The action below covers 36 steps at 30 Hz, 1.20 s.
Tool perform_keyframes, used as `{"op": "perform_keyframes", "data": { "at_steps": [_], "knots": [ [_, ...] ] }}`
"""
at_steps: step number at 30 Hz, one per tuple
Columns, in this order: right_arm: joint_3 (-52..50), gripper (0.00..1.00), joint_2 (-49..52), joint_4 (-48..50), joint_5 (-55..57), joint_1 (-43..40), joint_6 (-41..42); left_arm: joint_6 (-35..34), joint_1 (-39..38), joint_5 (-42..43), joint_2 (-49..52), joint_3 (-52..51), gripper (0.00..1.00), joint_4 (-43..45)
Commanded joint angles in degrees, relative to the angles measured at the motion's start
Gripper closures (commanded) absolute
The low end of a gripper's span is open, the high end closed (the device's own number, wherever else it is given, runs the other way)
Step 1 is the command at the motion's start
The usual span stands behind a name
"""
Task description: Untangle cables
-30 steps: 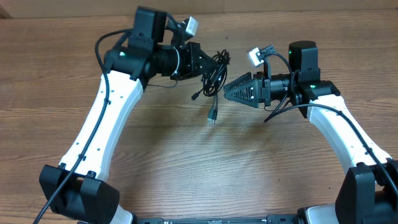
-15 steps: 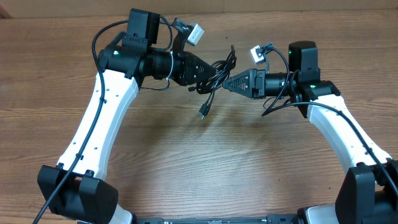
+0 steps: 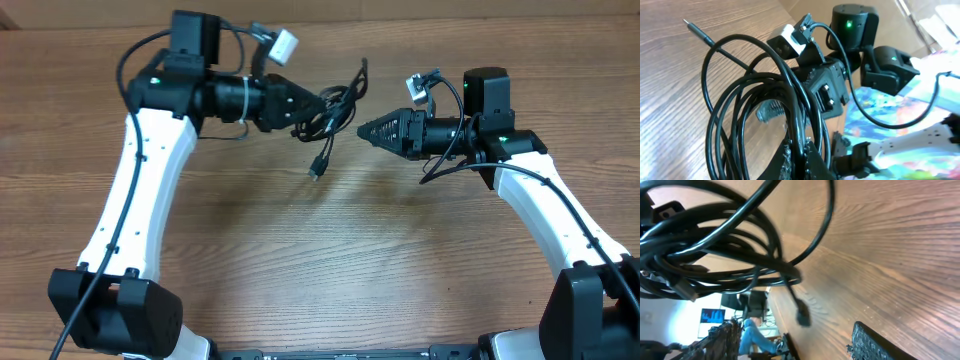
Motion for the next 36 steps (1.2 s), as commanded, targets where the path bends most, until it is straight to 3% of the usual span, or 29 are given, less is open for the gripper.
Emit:
{"op": "perform_keyframes", "data": {
  "at_steps": [1,10,36],
  "knots": [
    [1.3,0.31,-1.8,0.9,1.7,0.3,-2.6,1.3,1.6,6.5,0.4,1.2,0.96,-1.6],
    [1.3,0.31,-1.8,3.7,3.9,0.3,-2.8,1.2,2.3,16.0,0.4,1.2,0.96,-3.0],
    [1.3,0.27,-1.8,13.9,-3.1,1.9,-2.2,-1.2,1.9,16.0,0.4,1.2,0.96,-3.0]
  ]
}}
